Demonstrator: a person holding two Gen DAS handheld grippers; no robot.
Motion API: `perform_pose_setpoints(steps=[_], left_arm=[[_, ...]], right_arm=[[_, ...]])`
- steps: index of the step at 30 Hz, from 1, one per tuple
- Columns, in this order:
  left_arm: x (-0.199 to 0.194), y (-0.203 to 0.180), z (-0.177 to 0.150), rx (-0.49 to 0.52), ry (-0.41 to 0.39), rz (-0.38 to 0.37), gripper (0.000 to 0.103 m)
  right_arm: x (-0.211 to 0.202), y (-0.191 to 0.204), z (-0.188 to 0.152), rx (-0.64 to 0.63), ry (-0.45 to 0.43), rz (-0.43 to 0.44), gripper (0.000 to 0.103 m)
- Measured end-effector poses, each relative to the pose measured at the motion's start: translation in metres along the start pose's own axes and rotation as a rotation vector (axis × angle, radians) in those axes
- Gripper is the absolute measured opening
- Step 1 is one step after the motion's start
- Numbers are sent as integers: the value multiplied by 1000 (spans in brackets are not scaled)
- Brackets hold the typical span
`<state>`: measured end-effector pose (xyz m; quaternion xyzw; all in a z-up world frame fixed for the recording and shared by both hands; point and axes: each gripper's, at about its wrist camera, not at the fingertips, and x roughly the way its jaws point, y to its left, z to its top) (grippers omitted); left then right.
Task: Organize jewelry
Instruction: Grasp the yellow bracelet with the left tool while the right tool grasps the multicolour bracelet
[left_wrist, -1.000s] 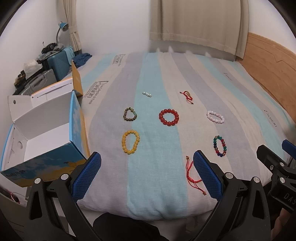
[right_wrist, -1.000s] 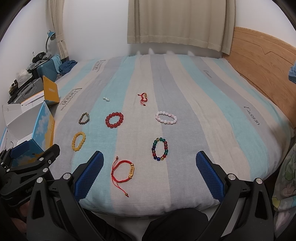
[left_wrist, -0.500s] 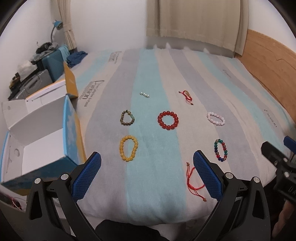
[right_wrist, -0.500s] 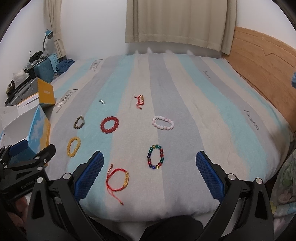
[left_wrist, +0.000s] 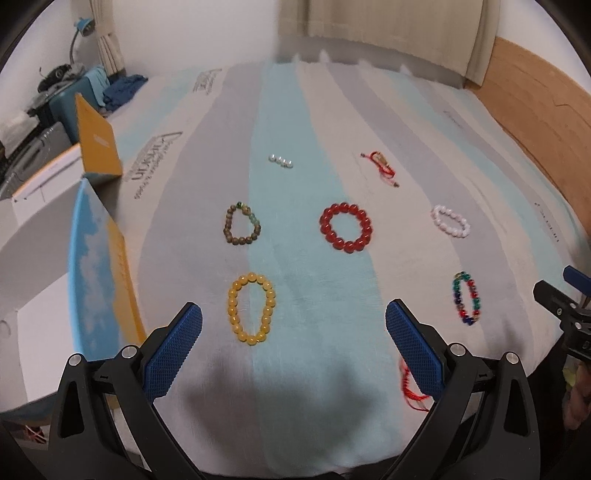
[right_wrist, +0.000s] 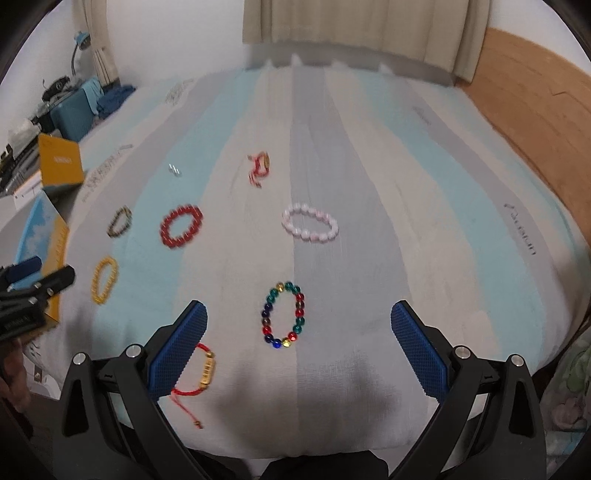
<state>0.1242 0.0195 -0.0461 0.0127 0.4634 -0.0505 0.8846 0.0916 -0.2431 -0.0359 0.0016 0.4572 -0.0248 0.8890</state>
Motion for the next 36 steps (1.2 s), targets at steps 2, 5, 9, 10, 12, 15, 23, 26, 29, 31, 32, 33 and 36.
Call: perform_pose_setpoints(steps=[2, 5, 9, 10, 12, 15, 23, 26, 29, 31, 32, 33, 36], left_arm=[[13, 6, -2, -13, 9, -16, 97], [33, 10, -6, -8, 26, -16, 97], [64, 13, -12, 20, 57, 10, 97], [73, 15, -14, 21, 70, 22, 97], [87, 19, -16, 9, 93, 32, 96], [106, 27, -19, -15, 116, 72, 89], [125, 31, -19, -12, 121, 76, 88], [126, 30, -18, 0, 126, 80, 86], [126, 28, -17, 17, 125, 90, 79], [125, 26, -17, 26, 126, 96, 74], [124, 24, -18, 32, 127, 100, 69], [123, 22, -18, 39, 128, 104, 66], [119, 19, -19, 54, 132, 109, 48]], right_arm=[[19, -3, -4, 4, 37, 2, 96], [45, -8, -9, 14, 82, 9, 95], [72, -11, -14, 26, 131, 21, 92], [79, -12, -15, 29, 144, 25, 92], [89, -14, -15, 33, 161, 27, 92], [102, -14, -17, 34, 190, 42, 92], [129, -8, -16, 43, 246, 77, 77], [135, -3, -18, 36, 250, 68, 74], [135, -1, -19, 37, 249, 61, 71], [136, 2, -19, 26, 248, 62, 66], [135, 3, -19, 16, 247, 58, 61], [134, 4, -18, 12, 246, 56, 58], [132, 5, -17, 16, 245, 54, 46]])
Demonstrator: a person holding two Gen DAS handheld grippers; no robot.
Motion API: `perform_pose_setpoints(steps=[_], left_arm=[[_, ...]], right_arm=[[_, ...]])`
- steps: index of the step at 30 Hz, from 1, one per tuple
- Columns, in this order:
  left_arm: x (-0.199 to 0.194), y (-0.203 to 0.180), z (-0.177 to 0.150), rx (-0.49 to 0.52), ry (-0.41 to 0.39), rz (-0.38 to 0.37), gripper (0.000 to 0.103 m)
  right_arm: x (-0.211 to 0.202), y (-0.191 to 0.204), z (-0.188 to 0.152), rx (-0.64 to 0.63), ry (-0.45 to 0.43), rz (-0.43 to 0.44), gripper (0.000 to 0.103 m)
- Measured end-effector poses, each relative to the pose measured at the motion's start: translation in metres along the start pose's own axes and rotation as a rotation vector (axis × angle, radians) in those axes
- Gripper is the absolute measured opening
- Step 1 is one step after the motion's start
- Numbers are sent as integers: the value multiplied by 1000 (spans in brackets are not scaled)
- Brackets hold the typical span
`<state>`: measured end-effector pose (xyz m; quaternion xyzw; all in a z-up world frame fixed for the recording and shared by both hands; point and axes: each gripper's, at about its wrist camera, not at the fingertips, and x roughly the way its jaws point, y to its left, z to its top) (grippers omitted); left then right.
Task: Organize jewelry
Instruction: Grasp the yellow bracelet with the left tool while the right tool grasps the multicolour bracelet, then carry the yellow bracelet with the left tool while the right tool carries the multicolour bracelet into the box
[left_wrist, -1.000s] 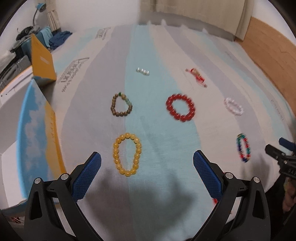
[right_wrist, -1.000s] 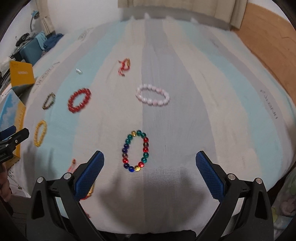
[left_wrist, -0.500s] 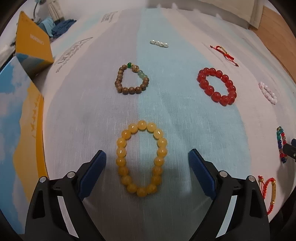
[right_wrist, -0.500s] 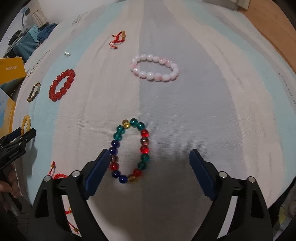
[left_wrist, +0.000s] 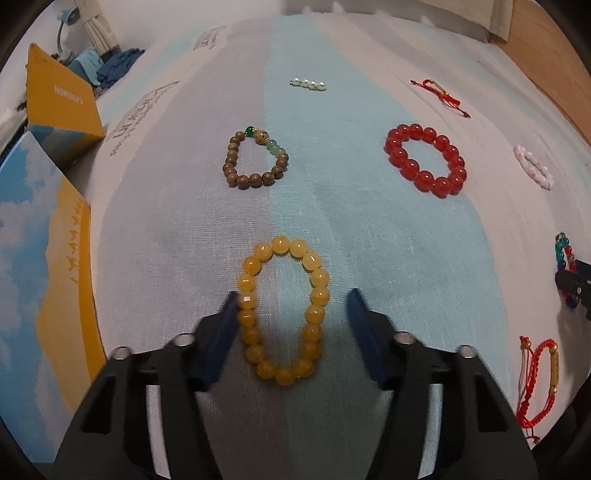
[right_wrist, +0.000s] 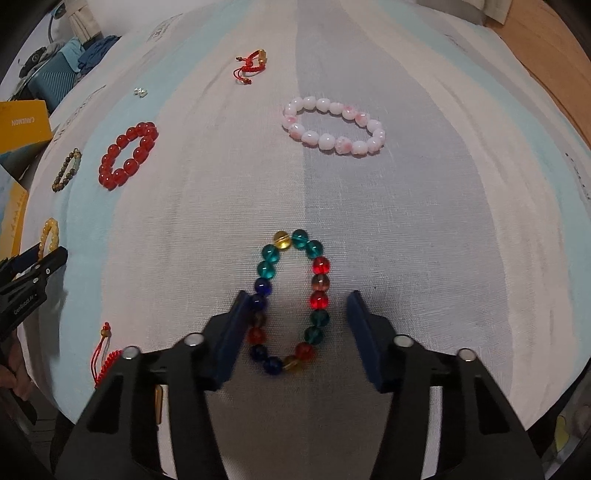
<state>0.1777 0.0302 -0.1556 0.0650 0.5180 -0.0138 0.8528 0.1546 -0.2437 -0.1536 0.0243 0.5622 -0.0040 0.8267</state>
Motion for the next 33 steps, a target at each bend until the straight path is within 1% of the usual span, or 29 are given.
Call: perform_pose_setpoints(steps=[2, 3, 5, 7, 8, 9, 13, 14, 15, 29, 33], left_arm=[[-1, -2, 0, 5, 5, -8, 34], [-2, -3, -1, 10, 7, -8, 31], [-2, -5, -2, 17, 12, -6, 23], [-4, -6, -2, 6, 17, -12, 18], [-4, -6, -2, 1, 19, -16, 13], [-5, -6, -2, -2, 20, -19, 11], [-8, -2, 0, -12, 19, -30, 10], [-9, -2, 0, -17, 19, -33, 10], [-11, -1, 0, -22, 20, -37, 10], [-39, 3, 2, -36, -13, -35, 9], [-47, 7, 3, -45, -27, -38, 9]], right_arm=[[-2, 0, 0, 2, -1, -3, 36], [-1, 2, 1, 4, -2, -6, 33], [-2, 0, 2, 13, -3, -10, 21], [-2, -1, 2, 19, 0, 0, 18], [-3, -2, 2, 21, 0, 5, 18], [-4, -3, 3, 21, -1, 9, 18], [-10, -7, 0, 30, -7, 22, 18], [-13, -9, -1, 31, -10, 25, 11], [-15, -11, -2, 27, -11, 26, 9], [-44, -19, -6, 39, -57, 54, 9], [-45, -19, -4, 45, -63, 58, 9]])
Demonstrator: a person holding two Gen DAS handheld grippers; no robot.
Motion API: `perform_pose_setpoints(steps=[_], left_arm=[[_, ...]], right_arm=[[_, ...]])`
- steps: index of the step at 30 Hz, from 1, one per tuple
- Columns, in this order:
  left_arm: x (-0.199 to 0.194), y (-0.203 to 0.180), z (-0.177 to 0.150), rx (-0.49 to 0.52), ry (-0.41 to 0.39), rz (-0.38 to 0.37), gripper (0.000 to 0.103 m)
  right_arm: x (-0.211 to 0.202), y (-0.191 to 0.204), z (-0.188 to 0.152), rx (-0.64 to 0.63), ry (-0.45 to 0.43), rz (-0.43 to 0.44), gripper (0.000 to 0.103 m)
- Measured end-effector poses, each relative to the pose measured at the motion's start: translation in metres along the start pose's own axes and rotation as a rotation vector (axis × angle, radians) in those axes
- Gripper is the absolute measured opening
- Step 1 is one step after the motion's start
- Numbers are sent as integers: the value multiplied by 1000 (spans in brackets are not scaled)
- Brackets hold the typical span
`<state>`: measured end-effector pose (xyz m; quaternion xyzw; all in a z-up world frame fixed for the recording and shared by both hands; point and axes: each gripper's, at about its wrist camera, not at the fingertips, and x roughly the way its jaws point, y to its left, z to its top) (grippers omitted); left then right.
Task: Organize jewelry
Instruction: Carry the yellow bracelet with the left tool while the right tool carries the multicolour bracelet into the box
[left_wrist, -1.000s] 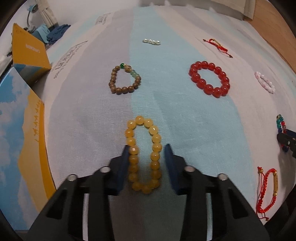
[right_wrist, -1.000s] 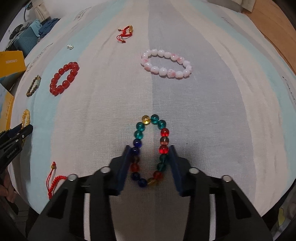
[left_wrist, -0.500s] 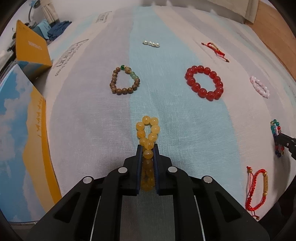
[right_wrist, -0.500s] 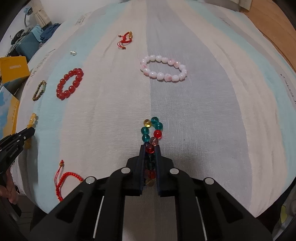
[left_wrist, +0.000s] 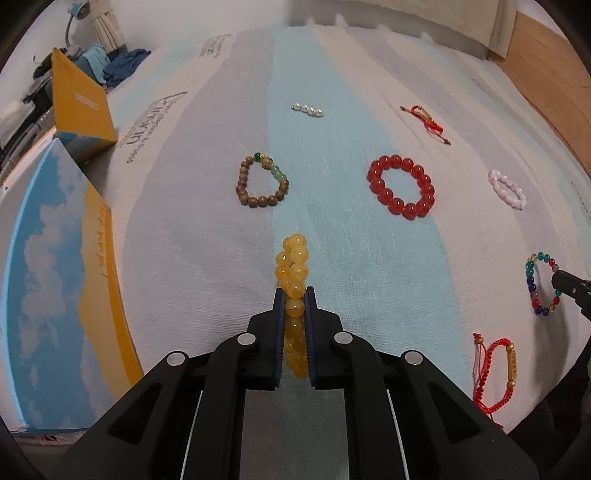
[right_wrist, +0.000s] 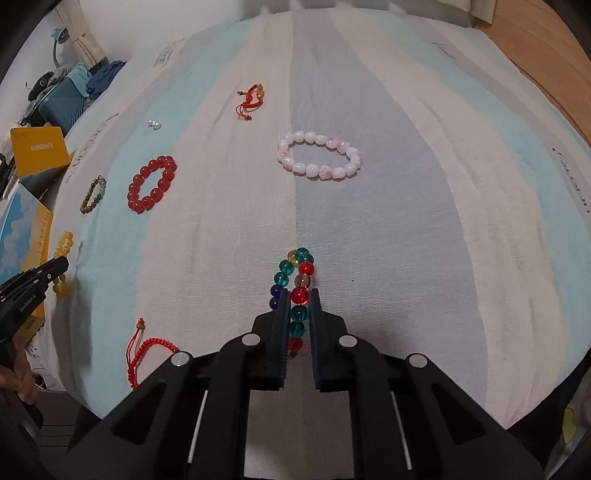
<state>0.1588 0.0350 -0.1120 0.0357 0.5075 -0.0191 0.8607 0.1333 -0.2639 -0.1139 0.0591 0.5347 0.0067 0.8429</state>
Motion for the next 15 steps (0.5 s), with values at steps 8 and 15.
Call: perform_pose_setpoints(steps=[8, 15], left_arm=[[-21, 3, 7, -8, -29, -21, 9], [-38, 5, 13, -18, -42, -24, 9]], right_arm=[[-25, 4, 5, 4, -40, 34, 9], [-40, 16, 12, -4, -69, 40, 9]])
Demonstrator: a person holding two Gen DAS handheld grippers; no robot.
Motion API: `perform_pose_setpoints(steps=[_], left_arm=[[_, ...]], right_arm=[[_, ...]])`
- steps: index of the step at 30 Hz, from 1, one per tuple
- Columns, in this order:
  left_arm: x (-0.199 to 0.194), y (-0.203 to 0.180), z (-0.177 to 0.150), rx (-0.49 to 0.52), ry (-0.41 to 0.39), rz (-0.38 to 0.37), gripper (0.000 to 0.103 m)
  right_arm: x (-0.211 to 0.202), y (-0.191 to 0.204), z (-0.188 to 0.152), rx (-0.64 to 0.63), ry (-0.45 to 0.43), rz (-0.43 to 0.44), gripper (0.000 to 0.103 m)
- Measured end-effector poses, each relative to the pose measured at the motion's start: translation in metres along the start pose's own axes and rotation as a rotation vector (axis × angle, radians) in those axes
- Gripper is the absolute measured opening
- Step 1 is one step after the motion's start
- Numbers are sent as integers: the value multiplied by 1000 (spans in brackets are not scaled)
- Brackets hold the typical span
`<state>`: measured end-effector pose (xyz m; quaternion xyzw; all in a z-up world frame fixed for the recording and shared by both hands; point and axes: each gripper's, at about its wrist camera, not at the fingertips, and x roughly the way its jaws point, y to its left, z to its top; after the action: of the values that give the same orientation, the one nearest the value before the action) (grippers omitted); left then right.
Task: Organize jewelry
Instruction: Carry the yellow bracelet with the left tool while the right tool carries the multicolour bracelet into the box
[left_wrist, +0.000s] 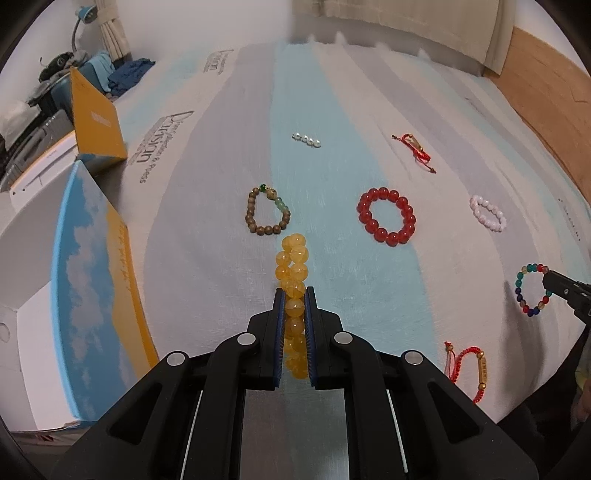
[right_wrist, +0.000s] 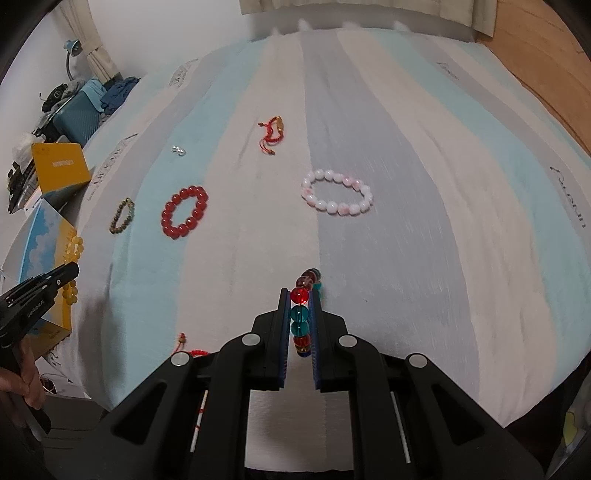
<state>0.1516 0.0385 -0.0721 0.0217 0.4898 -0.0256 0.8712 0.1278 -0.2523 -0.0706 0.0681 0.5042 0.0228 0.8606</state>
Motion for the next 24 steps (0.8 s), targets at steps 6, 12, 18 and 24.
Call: perform_pose_setpoints(steps=[6, 12, 18, 24], left_arm=[[-19, 2, 5, 3, -17, 6, 9], [-40, 10, 13, -3, -42, 10, 9], [-64, 26, 23, -22, -67, 15, 9], [-90, 56, 28, -39, -95, 41, 9]], right_arm=[[-15, 10, 12, -4, -27, -4, 9], [-31, 32, 26, -34, -65, 3, 9], [-46, 63, 39, -80, -95, 16, 9], [-61, 110, 53, -138, -128, 50, 9]])
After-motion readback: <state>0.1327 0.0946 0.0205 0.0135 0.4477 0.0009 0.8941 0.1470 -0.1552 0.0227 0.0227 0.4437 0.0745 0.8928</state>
